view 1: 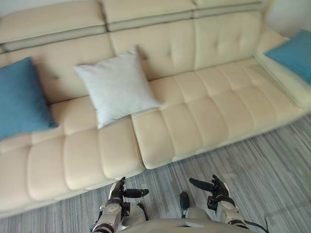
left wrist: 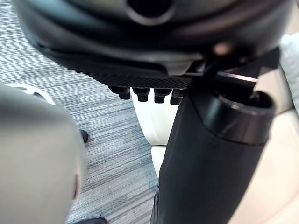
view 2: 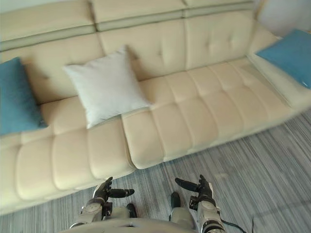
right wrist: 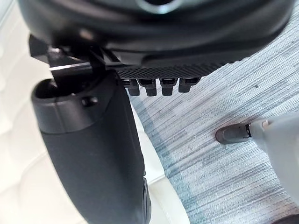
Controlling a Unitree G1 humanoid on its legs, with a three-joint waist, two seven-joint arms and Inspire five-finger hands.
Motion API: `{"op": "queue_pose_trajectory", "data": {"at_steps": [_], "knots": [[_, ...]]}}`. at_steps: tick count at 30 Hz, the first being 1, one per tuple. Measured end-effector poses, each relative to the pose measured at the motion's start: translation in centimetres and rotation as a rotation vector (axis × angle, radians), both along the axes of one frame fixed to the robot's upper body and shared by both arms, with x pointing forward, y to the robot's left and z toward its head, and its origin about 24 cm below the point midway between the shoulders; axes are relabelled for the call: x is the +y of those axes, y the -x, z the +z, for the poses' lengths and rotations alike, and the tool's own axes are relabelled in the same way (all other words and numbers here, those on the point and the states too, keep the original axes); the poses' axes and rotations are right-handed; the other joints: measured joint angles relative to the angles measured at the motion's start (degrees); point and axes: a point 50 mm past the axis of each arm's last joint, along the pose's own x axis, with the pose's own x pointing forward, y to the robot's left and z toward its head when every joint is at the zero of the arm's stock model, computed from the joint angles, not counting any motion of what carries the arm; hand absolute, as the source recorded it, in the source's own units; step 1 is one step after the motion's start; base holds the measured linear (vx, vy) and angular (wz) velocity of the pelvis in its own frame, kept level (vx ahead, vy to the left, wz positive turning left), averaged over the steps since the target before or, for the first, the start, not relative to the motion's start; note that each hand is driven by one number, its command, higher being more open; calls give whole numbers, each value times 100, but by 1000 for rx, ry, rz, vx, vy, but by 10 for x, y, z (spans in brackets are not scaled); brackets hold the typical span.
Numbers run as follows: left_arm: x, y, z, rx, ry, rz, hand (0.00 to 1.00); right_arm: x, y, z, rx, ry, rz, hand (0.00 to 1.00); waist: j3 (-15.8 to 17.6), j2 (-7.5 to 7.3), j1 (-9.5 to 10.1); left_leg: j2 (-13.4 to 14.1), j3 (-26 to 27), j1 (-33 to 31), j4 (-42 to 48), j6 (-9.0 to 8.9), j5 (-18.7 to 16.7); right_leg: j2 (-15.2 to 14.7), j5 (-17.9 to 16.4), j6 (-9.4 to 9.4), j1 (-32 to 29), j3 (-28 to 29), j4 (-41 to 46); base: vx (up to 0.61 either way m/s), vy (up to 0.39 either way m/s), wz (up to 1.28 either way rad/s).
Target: Pick up cushions and gather them together orderly.
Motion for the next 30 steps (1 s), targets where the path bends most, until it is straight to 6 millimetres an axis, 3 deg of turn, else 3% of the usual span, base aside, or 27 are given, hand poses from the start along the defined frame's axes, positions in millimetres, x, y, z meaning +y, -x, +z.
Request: {"op": "queue_pose_trajectory", "data": {"at_steps": [3,5,7,8,10,11,14,17,19,20,21,23,25,26,27,28,30], "knots": [[-5,-8,1,6,-15,-71,100,-4,-14,6,-47,10,1,100,37,44,-43,175,448,146,-32,4,-105,186,286,-66,-262,568,-55,49,25,-113],[-5,-13,2,-7,-17,-76,100,-6,-21,9,-65,27,23,100,62,96,-61,281,739,254,-142,3,-112,314,585,-158,-462,214,-92,-19,-23,-140],[-6,-21,5,-28,-19,-83,100,-10,-25,11,-73,45,36,100,101,142,-123,348,964,328,-226,-6,-117,383,768,-347,-584,-522,-133,-45,-72,-115],[-9,-28,8,-47,-19,-96,100,-11,-31,13,-86,58,39,100,163,209,-199,472,1257,414,-278,-20,-126,347,687,-700,-654,-1614,-41,-56,-86,-83],[-7,-30,10,-61,-28,-113,100,-13,-31,14,-82,65,36,100,216,218,-207,449,1705,697,-478,-56,-133,82,13,-1095,-711,-3293,547,-22,-103,-102],[-8,-31,11,-66,-29,-116,100,-15,-31,14,-80,72,34,100,232,284,-234,467,1929,838,-513,-124,-139,-89,-131,-1088,-674,-3819,789,21,-92,-105],[-4,-31,11,-65,-39,-117,100,-17,-28,13,-71,78,30,100,293,368,-301,517,2136,975,-529,-252,-173,114,-170,-949,-689,-3583,767,35,-93,-83],[-5,-27,9,-46,-47,-151,100,-16,-22,10,-47,75,23,100,316,335,-293,850,2133,999,-40,-323,-220,425,-369,-933,-678,-3218,705,61,-190,-74],[-11,-26,8,-44,-29,-164,100,-18,-7,6,-13,76,4,100,365,270,-323,1364,1920,652,1349,-262,-189,617,-468,-1011,-425,-3146,618,106,-316,-35],[-14,-23,6,-36,-20,-161,100,-19,1,3,7,74,-7,100,373,271,-317,1668,1633,373,2245,-38,-27,788,-482,-1035,-253,-3018,540,113,-296,-50],[-15,-20,5,-31,-15,-160,100,-19,3,2,14,75,-9,100,389,266,-291,1765,1378,177,2756,-29,-70,882,-499,-1061,-154,-2888,499,128,-229,-83],[-10,-22,9,-68,-30,-153,100,-20,2,3,12,79,-15,100,412,221,-265,1472,594,-406,3602,-265,-443,1043,-556,-1160,-44,-2449,453,160,-159,-108],[-10,-24,10,-75,-27,-145,100,-21,1,3,11,81,-17,100,445,212,-226,1125,206,-661,3496,-262,-592,1132,-513,-1133,68,-2125,345,142,-90,-103],[-12,-27,12,-90,-25,-147,100,-21,2,2,25,83,-19,100,466,186,-115,745,-82,-874,3038,-281,-690,1195,-505,-1122,180,-1793,253,132,-50,-95],[-13,-28,12,-95,-24,-147,100,-21,3,2,28,83,-20,100,486,183,-77,610,-199,-937,2786,-275,-699,1209,-497,-1110,233,-1700,204,208,-60,-126],[-14,-31,14,-108,-21,-148,100,-21,2,2,30,85,-21,100,543,166,24,181,-545,-1094,1824,-313,-663,1236,-490,-1098,369,-1398,77,154,-20,-84],[-13,-33,16,-124,-19,-140,100,-20,-4,4,15,86,-18,100,652,165,78,-166,-991,-1176,612,-374,-353,1240,-491,-1099,535,-1084,-57,208,3,-84]]}}
